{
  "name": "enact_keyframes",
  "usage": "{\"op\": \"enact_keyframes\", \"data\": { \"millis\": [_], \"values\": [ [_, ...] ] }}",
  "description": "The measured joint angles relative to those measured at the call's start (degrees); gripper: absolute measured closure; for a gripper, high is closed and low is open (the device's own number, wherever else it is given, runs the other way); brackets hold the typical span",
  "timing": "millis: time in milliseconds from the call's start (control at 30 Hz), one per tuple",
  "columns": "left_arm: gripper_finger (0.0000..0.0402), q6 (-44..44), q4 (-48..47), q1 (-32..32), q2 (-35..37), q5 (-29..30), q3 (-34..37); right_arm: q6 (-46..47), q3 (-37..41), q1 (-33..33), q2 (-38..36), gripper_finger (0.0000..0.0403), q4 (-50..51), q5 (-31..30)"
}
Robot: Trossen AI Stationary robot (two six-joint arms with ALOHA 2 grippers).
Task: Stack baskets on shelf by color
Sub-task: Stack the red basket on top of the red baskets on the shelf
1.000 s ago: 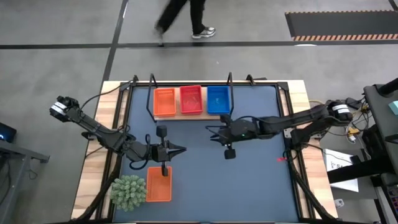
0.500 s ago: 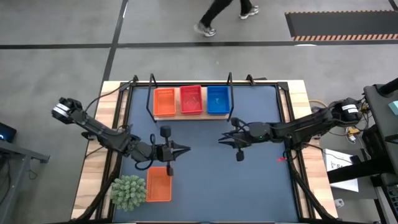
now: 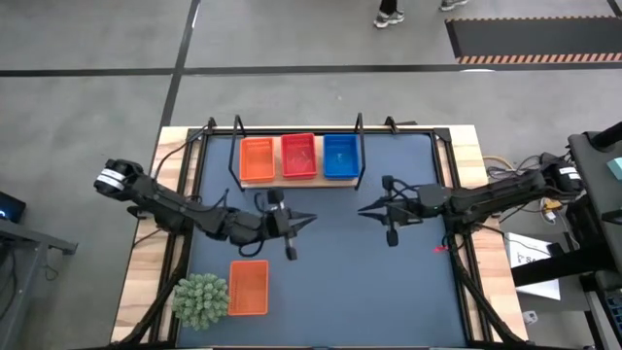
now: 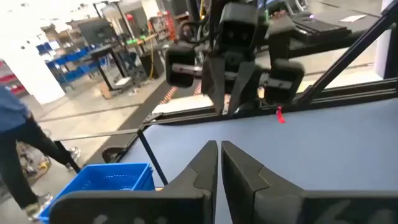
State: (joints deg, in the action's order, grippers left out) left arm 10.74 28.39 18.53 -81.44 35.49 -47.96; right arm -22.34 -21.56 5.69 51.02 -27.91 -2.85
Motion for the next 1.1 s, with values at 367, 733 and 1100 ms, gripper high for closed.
{"op": "enact_keyframes", "data": {
  "millis": [367,733,1100],
  "values": [
    [0.0401,-8.9,-29.5,-12.2,-1.1,-8.2,-12.3,2.2,4.9,0.0,-11.6,0.0376,1.8,0.4],
    [0.0401,-6.2,-41.2,-25.7,-3.3,-22.0,-17.7,2.2,6.6,0.0,-17.6,0.0376,3.9,0.3],
    [0.035,-2.7,-48.5,-31.4,-9.2,-32.0,-19.6,2.2,6.6,0.0,-17.5,0.0376,4.6,0.3]
  ]
}}
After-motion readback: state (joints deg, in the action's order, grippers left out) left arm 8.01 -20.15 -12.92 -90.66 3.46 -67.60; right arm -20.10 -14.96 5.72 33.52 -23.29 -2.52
